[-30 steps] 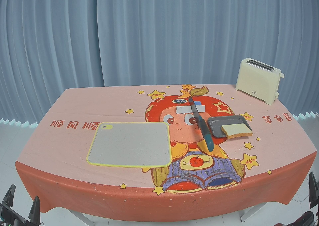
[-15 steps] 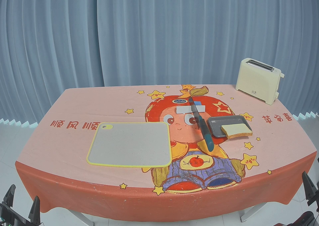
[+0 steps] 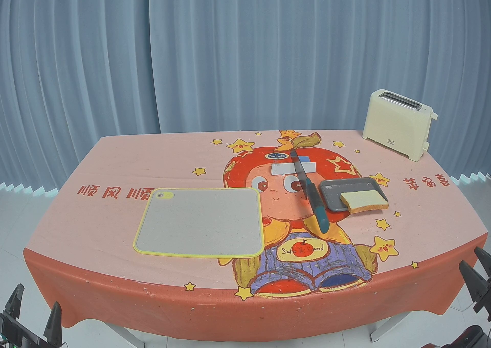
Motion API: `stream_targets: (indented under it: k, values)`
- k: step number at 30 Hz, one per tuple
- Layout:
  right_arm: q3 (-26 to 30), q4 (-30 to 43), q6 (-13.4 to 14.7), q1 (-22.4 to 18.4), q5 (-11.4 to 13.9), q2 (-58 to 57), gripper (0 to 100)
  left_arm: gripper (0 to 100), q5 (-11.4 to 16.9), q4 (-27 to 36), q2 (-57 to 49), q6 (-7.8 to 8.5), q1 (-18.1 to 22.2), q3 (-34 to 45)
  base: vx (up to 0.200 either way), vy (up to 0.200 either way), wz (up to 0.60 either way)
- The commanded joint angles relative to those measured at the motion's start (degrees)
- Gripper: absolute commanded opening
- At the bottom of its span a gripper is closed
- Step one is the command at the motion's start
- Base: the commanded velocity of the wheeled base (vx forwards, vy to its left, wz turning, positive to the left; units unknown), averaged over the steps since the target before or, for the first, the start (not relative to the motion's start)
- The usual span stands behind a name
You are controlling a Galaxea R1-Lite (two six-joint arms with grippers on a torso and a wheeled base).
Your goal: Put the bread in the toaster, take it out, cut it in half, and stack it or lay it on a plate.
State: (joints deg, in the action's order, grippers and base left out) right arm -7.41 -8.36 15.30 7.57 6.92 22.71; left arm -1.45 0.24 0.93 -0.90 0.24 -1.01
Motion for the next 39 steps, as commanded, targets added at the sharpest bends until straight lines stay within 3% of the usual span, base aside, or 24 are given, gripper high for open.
stream_targets:
  k: [1,6,9,18,29,33,34,35,39]
  values:
    - [-0.5,-0.25,1.93,-0.54,1.6,3.83,100,100,-0.04,0.02,-0.93,-0.06,0.02,1.01,0.0,0.0,0.0]
    - [-1.2,-0.87,6.15,-0.63,3.71,7.52,100,100,-0.04,0.02,-0.93,0.02,0.02,1.01,0.0,0.0,0.0]
    - [-1.47,-1.13,7.2,-0.71,4.5,9.37,100,100,-0.04,0.02,-0.93,-0.06,0.02,1.01,0.0,0.0,0.0]
    - [-4.63,-1.31,16.61,-1.42,8.46,17.19,100,100,-0.04,0.02,-0.93,0.02,0.02,1.01,0.0,0.0,0.0]
    - [-4.01,-4.82,23.11,-0.28,9.16,24.75,100,100,-0.04,-0.07,-0.93,0.02,0.02,1.01,0.0,0.0,0.0]
    - [-2.96,-7.9,28.21,0.69,9.34,27.39,100,100,-0.04,-0.07,-0.93,-0.06,0.02,1.01,0.0,0.0,0.0]
    - [-2.96,-7.9,28.21,0.69,9.34,27.39,100,100,-0.04,-0.07,-0.93,-0.06,0.02,1.01,0.0,0.0,0.0]
    - [-2.52,-8.95,31.37,1.75,10.74,27.39,100,100,-0.04,0.02,-0.93,-0.06,0.02,1.01,0.0,0.0,0.0]
    - [-2.61,-9.39,36.56,2.45,13.64,28.27,100,100,-0.04,0.02,-0.93,-0.06,0.02,1.01,0.0,0.0,0.0]
